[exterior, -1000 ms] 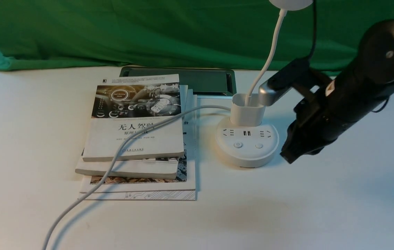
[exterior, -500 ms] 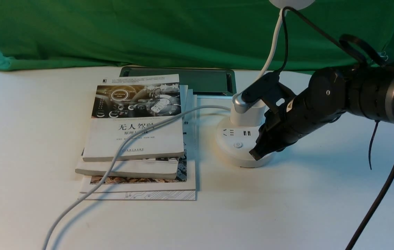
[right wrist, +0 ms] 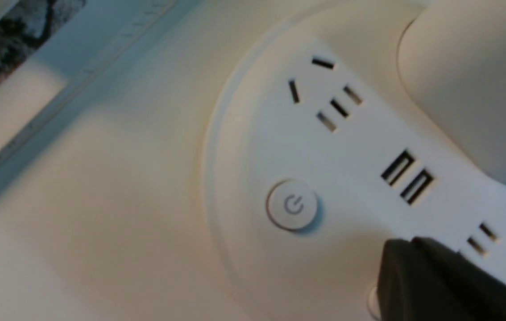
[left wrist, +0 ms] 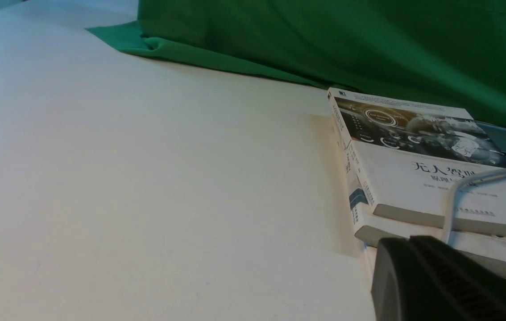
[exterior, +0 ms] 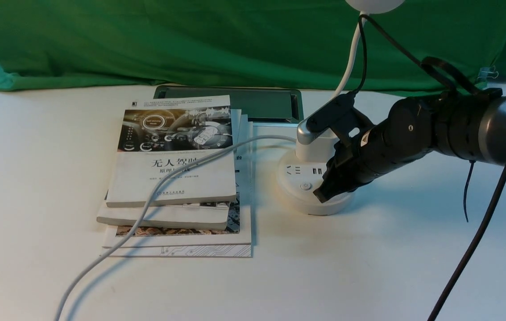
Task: Turn on the desk lamp on the white desktop with your hand.
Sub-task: 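Press the button on the base of the white desk lamp with the right gripper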
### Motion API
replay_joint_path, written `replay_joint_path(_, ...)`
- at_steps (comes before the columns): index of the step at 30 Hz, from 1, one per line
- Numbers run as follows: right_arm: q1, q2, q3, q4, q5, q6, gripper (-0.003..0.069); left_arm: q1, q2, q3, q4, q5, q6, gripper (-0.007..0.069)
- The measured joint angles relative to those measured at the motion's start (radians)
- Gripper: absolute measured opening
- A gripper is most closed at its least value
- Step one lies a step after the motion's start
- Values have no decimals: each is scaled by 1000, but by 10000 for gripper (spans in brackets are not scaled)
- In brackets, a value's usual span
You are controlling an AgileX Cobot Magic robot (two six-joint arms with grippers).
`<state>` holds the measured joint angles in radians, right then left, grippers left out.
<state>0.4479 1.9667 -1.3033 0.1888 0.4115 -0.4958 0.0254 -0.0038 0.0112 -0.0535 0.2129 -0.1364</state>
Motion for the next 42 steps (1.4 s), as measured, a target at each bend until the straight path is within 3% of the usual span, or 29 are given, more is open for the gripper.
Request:
replay_joint_path(22, 1, 14, -29, 0, 45, 2, 40, 0, 0, 0, 0, 0, 0, 21)
replay_joint_path(42, 1, -13, -43, -78, 114, 56, 40, 0, 0, 0, 0, 0, 0, 21)
